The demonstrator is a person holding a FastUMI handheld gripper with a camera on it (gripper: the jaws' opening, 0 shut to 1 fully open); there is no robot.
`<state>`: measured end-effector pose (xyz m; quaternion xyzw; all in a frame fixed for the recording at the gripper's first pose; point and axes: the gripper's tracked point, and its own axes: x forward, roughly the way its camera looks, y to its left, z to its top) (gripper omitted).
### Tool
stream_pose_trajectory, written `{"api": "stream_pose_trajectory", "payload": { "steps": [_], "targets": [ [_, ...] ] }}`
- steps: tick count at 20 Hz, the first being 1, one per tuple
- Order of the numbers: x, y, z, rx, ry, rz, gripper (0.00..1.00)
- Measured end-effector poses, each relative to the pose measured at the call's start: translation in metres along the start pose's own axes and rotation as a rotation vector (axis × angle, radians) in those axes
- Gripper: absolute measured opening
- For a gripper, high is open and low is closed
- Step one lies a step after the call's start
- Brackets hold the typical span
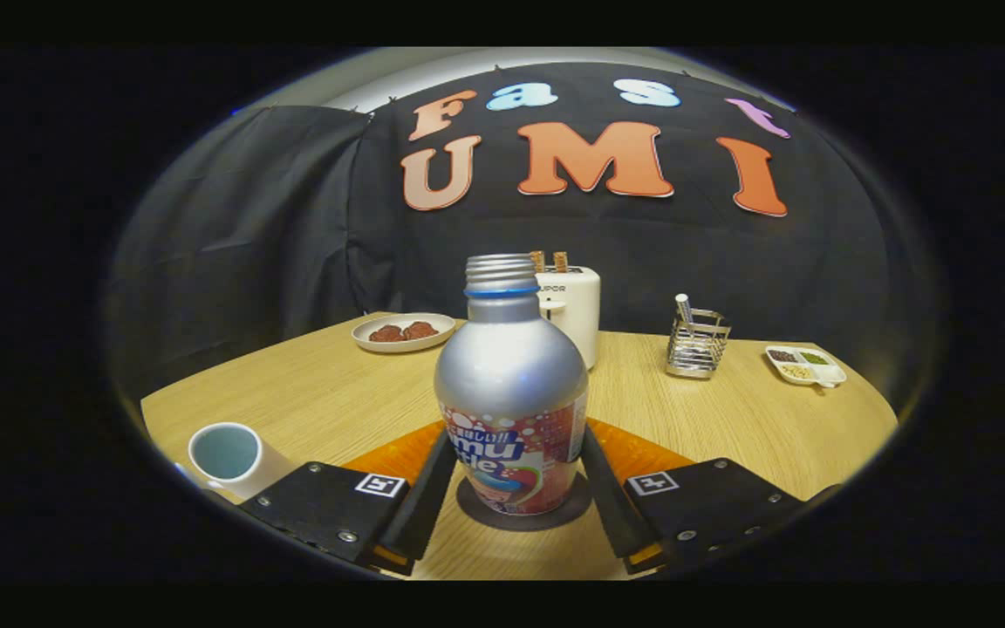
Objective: Take the bottle from table, then pour the juice into the cup, finally place the bottle on the coaster
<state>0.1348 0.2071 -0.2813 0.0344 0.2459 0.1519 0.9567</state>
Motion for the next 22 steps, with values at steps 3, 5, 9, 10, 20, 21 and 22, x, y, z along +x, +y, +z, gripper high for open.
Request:
{"api": "stream_pose_trajectory", "payload": {
  "steps": [3,5,9,10,20,21,22],
  "targets": [
    [-0.006,0.000,-0.003,-0.008,0.005,-0.005,0.82],
    [-0.014,0.000,0.005,-0.018,-0.016,-0.004,0.89],
    [-0.040,-0.002,0.024,-0.037,-0.069,-0.010,0.97],
    [-0.049,-0.005,0.031,-0.041,-0.088,-0.016,0.97],
    [-0.168,-0.029,0.099,-0.078,-0.282,-0.091,0.97],
    [-0.179,-0.031,0.103,-0.080,-0.295,-0.103,0.97],
    [-0.190,-0.033,0.107,-0.081,-0.307,-0.114,0.97]
  ]
}}
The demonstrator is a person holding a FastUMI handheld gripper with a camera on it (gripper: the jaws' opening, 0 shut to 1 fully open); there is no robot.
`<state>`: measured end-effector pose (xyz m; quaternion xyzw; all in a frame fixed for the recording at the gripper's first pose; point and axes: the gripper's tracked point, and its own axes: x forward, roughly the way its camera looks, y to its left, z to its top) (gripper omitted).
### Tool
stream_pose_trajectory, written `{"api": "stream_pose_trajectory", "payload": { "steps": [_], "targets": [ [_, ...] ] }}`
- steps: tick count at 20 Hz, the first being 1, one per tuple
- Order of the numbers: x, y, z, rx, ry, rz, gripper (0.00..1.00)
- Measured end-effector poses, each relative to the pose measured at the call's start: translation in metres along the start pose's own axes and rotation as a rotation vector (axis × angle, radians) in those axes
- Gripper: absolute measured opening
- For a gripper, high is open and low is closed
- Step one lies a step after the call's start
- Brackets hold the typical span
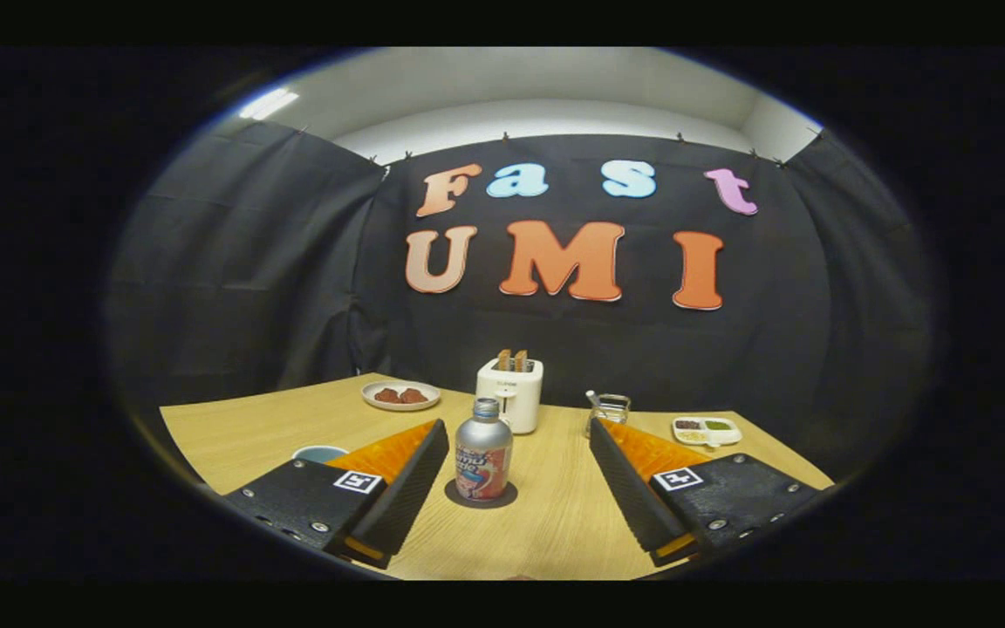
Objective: Take the bottle from table, then pour the juice into the cup, finally place the bottle on the coaster
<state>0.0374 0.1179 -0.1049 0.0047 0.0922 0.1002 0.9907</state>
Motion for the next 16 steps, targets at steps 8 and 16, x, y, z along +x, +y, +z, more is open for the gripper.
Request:
{"api": "stream_pose_trajectory", "payload": {
  "steps": [8,16],
  "targets": [
    [-0.053,-0.023,0.038,0.039,-0.116,-0.067,0.97],
    [-0.069,-0.032,0.041,-0.002,-0.146,-0.114,0.97]
  ]
}}
